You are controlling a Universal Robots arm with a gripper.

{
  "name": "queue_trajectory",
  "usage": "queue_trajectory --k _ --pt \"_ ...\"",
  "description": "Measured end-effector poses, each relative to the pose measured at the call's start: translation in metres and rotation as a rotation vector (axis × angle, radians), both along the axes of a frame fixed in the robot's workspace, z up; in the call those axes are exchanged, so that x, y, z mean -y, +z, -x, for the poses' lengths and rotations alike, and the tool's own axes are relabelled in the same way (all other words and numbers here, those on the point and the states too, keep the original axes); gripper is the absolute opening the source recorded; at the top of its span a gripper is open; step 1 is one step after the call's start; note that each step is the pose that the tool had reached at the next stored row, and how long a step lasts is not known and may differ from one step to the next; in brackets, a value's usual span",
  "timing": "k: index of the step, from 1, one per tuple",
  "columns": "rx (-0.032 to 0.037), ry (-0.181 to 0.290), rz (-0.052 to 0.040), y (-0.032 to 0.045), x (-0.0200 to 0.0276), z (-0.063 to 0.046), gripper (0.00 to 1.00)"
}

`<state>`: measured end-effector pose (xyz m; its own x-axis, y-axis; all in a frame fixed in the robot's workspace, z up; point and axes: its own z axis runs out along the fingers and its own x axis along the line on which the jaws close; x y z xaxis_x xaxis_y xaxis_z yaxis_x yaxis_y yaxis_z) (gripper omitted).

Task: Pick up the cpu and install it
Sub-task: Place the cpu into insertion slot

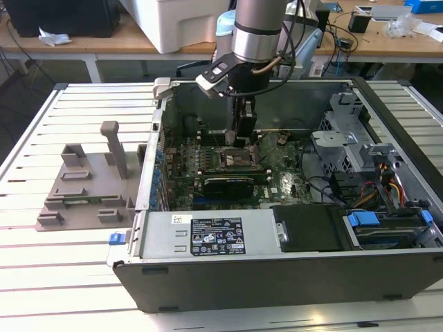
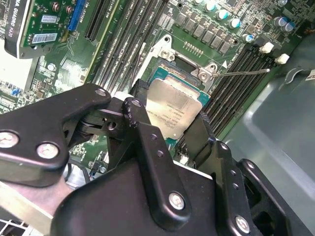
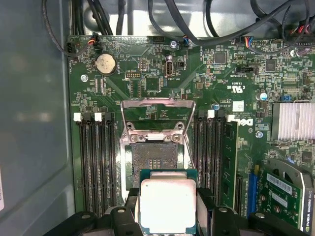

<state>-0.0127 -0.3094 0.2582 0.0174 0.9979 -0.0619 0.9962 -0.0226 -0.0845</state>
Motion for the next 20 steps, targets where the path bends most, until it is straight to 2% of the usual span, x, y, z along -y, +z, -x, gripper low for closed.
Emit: queue_trajectory --k 20 --pt "0.0 0.0 0.0001 -0.0155 0.0 -0.002 0.55"
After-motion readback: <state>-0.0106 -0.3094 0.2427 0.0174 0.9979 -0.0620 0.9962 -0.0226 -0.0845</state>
